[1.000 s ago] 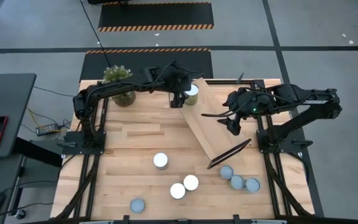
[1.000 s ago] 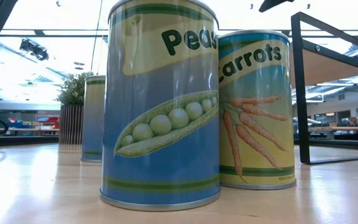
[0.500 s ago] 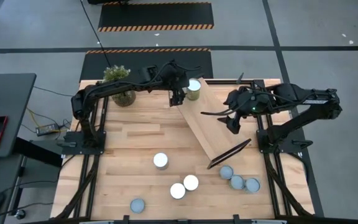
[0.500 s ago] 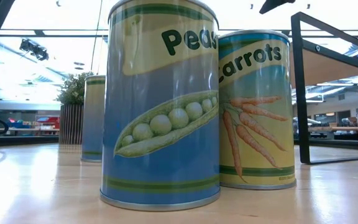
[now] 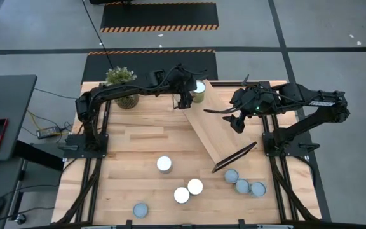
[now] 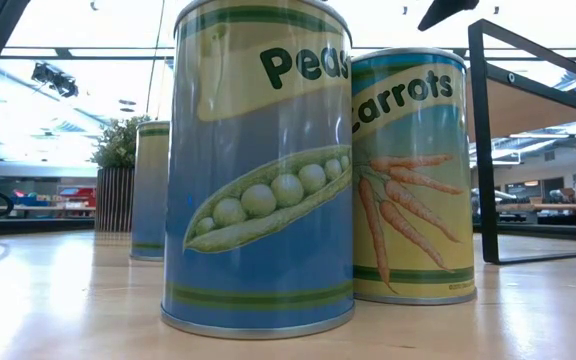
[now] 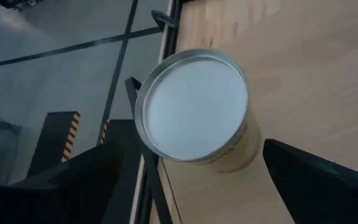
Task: Pick and place cans onto a shelf
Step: Put the canned oranges on the shelf, then put the canned peaches on the shelf
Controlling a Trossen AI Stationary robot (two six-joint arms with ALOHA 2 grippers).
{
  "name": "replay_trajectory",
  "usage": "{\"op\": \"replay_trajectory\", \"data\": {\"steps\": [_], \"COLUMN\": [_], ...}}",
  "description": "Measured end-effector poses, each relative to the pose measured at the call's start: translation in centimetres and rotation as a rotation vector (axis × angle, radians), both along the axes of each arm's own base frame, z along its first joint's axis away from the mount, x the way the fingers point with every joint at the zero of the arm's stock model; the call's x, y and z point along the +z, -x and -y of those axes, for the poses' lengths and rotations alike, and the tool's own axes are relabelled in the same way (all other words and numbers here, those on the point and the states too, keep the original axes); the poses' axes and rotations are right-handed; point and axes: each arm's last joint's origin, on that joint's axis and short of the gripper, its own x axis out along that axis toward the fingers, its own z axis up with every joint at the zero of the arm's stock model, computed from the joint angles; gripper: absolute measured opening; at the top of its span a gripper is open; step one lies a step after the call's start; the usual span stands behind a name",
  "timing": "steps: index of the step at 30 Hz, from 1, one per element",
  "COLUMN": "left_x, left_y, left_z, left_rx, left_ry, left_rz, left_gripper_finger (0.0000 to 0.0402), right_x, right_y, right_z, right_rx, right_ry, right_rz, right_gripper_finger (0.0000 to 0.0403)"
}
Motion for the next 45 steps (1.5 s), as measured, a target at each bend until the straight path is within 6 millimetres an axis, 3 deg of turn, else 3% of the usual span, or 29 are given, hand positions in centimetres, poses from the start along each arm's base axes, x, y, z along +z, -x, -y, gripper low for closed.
{"op": "replay_trajectory", "data": {"steps": [9, 19, 22, 26, 32, 39, 45], "left_x": [-0.6, -0.6, 1.0, 2.0, 2.3, 1.2, 1.3], "left_y": [-1.7, -1.1, 0.1, 1.9, 4.6, 6.3, 8.3], "left_z": [-1.0, -0.4, 0.7, 2.5, 6.0, 11.2, 14.4], "left_rx": [-0.029, 0.01, 0.042, -0.029, -0.166, -0.281, -0.348], "left_ry": [-0.168, -0.135, -0.029, 0.269, 0.601, 0.65, 0.585], "left_rz": [0.021, -0.038, 0.012, 0.044, -0.135, -0.451, -0.512], "left_gripper_finger": [0.0393, 0.0393, 0.0386, 0.0368, 0.0343, 0.0318, 0.0286], "right_x": [0.3, 0.3, 0.3, 0.3, 0.2, -0.6, -1.6], "right_y": [-0.3, -0.3, -0.3, -0.3, -0.4, -1.8, -4.0], "right_z": [-0.1, -0.2, 0.0, 0.1, 0.6, 1.3, 1.2], "right_rx": [0.007, 0.007, 0.008, 0.006, 0.031, 0.054, 0.039], "right_ry": [-0.009, -0.012, -0.007, 0.001, 0.043, 0.028, 0.011], "right_rz": [0.043, 0.047, 0.043, 0.036, 0.017, -0.032, -0.034], "right_gripper_finger": [0.0373, 0.0373, 0.0373, 0.0373, 0.0373, 0.0373, 0.0373]}}
